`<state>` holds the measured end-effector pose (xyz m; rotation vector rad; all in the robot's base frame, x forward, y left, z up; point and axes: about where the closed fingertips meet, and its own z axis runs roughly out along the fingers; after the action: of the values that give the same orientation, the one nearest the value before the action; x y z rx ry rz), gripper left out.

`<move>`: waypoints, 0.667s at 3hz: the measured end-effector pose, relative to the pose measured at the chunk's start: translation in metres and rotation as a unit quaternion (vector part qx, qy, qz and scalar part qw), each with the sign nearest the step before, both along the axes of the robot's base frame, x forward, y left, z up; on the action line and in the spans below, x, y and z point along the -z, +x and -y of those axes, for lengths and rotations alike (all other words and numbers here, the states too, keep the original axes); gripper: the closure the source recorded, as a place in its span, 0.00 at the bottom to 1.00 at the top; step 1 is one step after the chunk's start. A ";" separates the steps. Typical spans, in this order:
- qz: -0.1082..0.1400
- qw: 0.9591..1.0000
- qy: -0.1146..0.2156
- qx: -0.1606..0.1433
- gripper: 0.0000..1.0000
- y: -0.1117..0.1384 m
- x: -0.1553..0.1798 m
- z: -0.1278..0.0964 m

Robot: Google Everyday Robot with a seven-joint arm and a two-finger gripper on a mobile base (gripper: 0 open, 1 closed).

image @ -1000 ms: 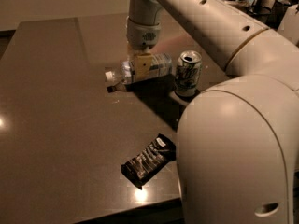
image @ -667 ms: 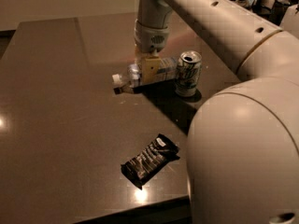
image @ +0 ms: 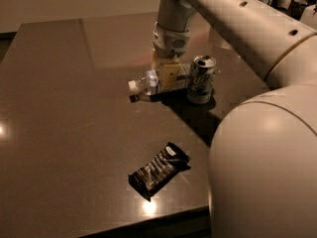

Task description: Move blue plastic bottle near 7up can

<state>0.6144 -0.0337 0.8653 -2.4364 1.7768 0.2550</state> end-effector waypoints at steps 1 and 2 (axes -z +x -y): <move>-0.004 1.000 -0.002 0.003 0.61 -0.003 0.001 0.010; 0.012 1.000 0.007 0.006 0.37 0.007 0.003 0.003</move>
Offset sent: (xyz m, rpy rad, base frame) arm -0.0023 -0.0085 -0.0012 -0.0035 0.0071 -0.0046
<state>0.6213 -0.0371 0.8624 -2.4081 1.7727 0.2363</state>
